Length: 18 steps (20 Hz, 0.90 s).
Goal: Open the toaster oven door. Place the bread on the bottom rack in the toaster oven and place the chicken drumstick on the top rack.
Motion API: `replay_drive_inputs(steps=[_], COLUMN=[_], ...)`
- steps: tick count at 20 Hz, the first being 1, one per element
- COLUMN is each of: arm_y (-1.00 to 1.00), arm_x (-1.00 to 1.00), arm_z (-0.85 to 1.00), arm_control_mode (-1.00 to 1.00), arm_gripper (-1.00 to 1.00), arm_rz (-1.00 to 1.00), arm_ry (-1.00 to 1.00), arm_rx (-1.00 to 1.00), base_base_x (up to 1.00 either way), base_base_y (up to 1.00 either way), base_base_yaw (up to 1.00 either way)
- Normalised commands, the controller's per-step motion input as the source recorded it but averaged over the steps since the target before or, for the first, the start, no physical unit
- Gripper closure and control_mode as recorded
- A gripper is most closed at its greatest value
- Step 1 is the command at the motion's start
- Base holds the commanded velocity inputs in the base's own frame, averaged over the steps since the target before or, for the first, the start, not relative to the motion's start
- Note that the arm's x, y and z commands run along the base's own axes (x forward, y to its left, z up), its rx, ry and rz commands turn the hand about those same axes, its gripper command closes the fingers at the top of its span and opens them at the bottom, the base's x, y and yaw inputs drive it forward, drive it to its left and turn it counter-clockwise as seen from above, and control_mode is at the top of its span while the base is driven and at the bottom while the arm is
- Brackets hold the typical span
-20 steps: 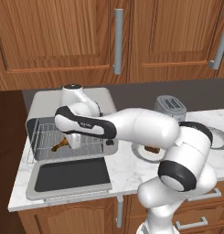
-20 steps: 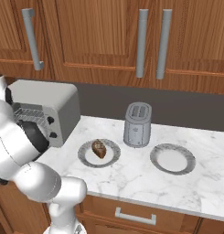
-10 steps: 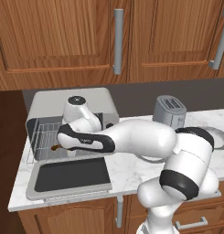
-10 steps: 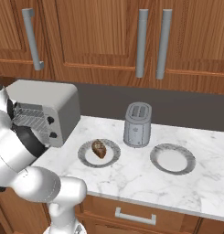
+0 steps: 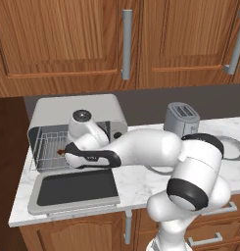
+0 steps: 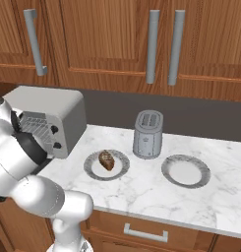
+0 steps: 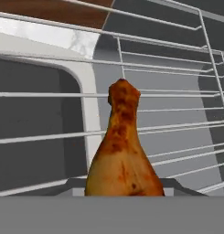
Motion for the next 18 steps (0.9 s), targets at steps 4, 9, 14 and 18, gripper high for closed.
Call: replay_drive_inputs(steps=[4, 9, 14, 18], arm_y=[0.00, 0.00, 0.08, 0.27], arm_x=[0.12, -0.04, -0.01, -0.60], arm_z=[0.04, 0.44, 0.82, 0.64], arm_control_mode=[-1.00, -1.00, -1.00, -1.00], arm_gripper=[-1.00, -1.00, -1.00, -1.00], arm_rz=[-0.13, -0.10, -0.16, -0.15], arm_ry=[-0.02, 0.00, 0.00, 0.00], arm_rx=[0.00, 0.00, 0.00, 0.00], base_base_x=[0.00, 0.00, 0.00, 0.00], base_base_y=[0.00, 0.00, 0.00, 0.00], base_base_yaw=[0.00, 0.00, 0.00, 0.00])
